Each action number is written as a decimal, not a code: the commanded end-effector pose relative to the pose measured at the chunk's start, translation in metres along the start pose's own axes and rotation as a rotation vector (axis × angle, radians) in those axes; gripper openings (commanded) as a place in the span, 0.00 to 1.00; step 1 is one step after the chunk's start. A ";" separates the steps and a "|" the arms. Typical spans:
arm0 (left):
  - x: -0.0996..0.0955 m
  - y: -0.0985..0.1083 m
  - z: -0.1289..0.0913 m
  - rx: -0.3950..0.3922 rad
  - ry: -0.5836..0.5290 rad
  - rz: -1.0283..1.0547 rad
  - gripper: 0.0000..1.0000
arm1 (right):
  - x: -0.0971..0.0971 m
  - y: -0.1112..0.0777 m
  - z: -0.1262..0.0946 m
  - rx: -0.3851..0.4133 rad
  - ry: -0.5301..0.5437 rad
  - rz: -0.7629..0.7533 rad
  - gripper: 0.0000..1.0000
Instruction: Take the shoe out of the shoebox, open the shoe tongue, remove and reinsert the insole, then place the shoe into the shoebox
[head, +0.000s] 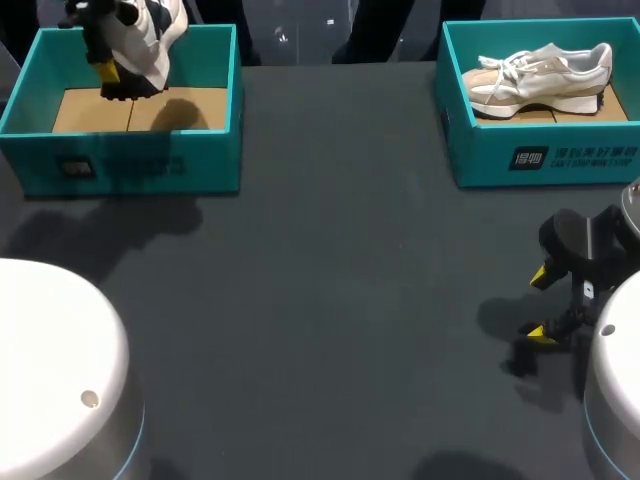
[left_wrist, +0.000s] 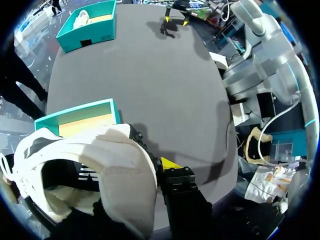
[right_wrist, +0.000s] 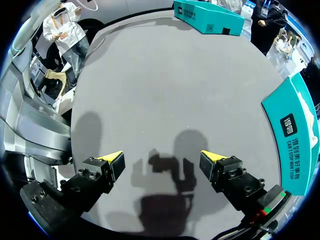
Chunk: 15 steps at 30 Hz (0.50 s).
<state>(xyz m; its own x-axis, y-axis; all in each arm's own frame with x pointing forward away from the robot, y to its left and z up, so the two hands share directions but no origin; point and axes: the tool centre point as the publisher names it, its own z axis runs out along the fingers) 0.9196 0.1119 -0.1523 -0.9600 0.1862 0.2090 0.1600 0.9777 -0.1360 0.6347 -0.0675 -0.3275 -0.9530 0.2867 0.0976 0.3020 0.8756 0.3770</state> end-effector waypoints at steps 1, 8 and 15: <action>-0.020 0.025 -0.004 0.009 0.012 -0.001 0.00 | 0.002 -0.001 -0.001 0.001 -0.003 0.000 1.00; -0.057 0.069 -0.011 0.004 0.030 -0.036 0.00 | 0.002 -0.001 -0.001 0.001 -0.003 0.000 1.00; -0.063 0.091 -0.010 -0.032 0.040 0.013 0.00 | 0.002 -0.001 -0.001 0.001 -0.003 0.000 1.00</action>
<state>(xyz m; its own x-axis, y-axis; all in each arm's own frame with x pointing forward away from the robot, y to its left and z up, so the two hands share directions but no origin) 0.9903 0.1881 -0.1695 -0.9597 0.1830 0.2131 0.1609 0.9800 -0.1169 0.6347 -0.0675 -0.3275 -0.9530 0.2868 0.0976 0.3021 0.8756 0.3770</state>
